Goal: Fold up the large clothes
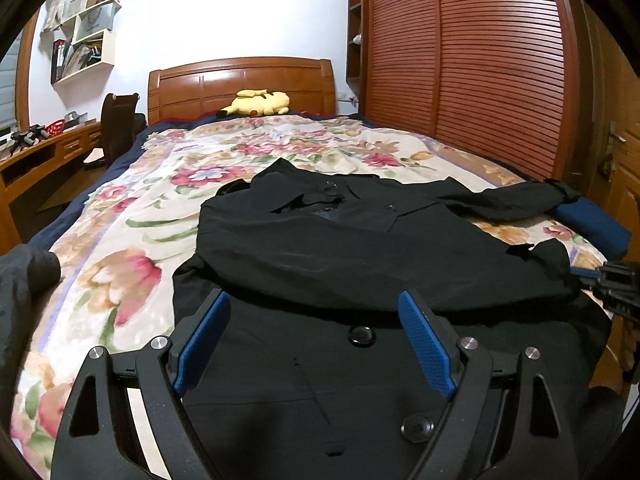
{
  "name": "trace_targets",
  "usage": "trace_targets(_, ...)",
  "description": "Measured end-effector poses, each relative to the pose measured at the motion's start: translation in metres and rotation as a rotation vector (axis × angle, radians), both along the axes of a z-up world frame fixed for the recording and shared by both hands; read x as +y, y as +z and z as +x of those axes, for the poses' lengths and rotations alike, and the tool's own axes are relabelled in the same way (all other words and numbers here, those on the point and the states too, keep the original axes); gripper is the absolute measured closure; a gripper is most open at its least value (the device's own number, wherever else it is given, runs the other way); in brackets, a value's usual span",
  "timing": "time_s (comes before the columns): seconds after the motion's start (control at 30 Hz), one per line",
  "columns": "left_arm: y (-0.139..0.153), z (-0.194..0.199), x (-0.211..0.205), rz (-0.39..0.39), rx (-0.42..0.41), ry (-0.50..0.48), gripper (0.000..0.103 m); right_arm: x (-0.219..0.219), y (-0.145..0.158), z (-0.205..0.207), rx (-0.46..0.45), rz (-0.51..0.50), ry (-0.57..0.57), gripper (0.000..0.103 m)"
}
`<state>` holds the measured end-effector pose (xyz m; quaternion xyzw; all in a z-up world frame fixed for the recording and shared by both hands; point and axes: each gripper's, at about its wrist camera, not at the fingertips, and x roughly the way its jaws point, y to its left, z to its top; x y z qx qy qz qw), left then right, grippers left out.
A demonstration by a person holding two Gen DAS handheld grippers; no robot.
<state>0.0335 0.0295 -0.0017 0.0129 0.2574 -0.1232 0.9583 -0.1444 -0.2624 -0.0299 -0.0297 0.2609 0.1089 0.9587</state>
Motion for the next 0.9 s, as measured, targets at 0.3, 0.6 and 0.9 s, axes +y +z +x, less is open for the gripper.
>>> trace_targets(0.3, 0.005, -0.001, -0.024, -0.010, -0.024, -0.032, 0.016, -0.019, 0.024, -0.009, -0.027, -0.024, -0.022, 0.088)
trace_targets(0.6, 0.012, 0.004, -0.051, -0.105, -0.020, -0.090, 0.016, -0.029, 0.032, -0.005, -0.063, -0.066, -0.074, 0.051)
trace_targets(0.9, 0.012, 0.000, -0.092, -0.055, -0.039, -0.144, 0.016, -0.053, 0.029, 0.010, -0.013, -0.100, -0.127, 0.029)
